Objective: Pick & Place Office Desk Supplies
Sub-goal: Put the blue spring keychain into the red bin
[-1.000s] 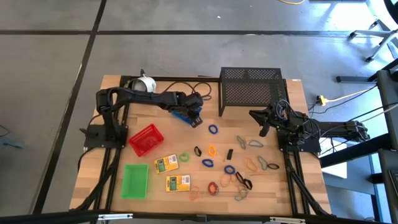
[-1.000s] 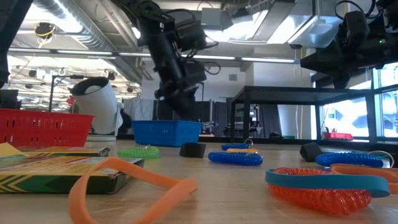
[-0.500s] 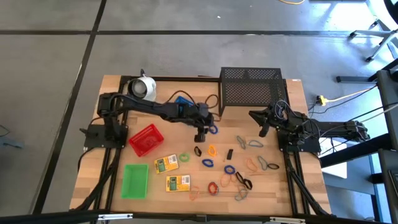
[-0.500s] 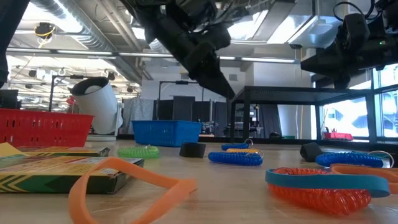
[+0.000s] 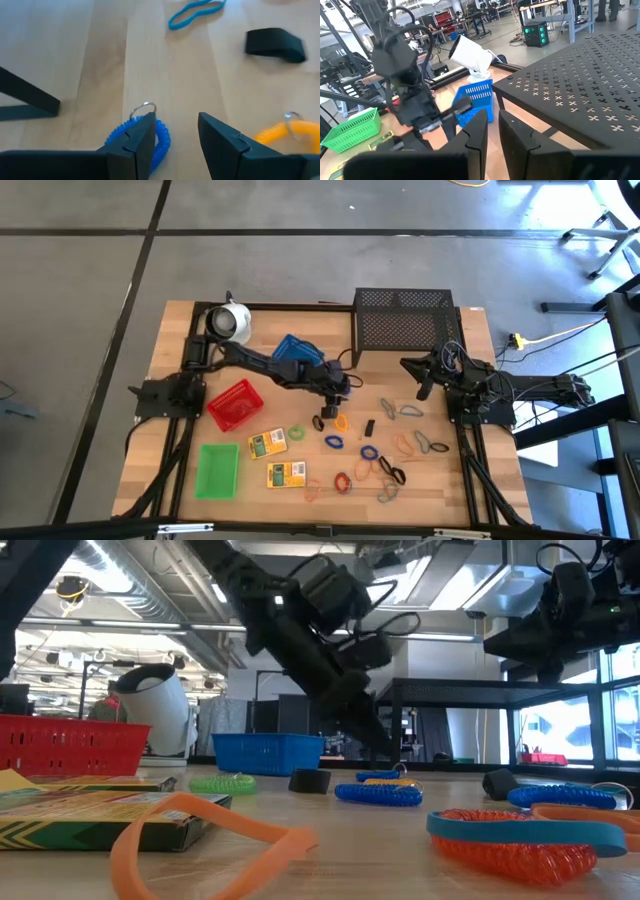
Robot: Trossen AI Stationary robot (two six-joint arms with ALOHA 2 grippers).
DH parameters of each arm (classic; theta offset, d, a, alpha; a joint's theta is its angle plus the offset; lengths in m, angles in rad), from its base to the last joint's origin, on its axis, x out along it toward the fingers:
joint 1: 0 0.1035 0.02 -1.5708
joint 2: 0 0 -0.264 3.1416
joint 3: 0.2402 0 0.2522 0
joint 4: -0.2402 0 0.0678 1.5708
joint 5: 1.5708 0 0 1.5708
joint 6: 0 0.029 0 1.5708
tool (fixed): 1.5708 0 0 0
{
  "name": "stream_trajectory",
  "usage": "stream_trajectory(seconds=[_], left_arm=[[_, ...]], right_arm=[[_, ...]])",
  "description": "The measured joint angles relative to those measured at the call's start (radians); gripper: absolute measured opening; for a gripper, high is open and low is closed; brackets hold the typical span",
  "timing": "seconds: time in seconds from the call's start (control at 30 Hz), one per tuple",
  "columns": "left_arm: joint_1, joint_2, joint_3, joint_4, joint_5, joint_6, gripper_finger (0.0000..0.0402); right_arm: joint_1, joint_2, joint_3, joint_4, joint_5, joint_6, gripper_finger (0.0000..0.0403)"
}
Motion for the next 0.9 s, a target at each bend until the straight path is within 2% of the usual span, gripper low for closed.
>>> stream_trajectory(seconds=[0.27, 0.57, 0.7, 0.9], left_arm=[[0.0, 0.051, 0.002, -0.028, -0.011, -0.046, 0.0143], [0.008, 0.048, 0.005, -0.106, -0.009, -0.258, 0.0139], [-0.004, 0.048, 0.004, -0.111, -0.02, -0.198, 0.0111], [-0.031, 0.049, 0.003, -0.113, -0.037, -0.128, 0.004]], right_arm=[[0.0, 0.0, 0.0, -0.008, -0.002, 0.002, 0.005], [0.0, 0.0, 0.0, -0.015, -0.002, 0.002, 0.005], [0.0, 0.0, 0.0, -0.015, -0.002, 0.002, 0.005], [0.0, 0.0, 0.0, -0.015, -0.002, 0.002, 0.005]])
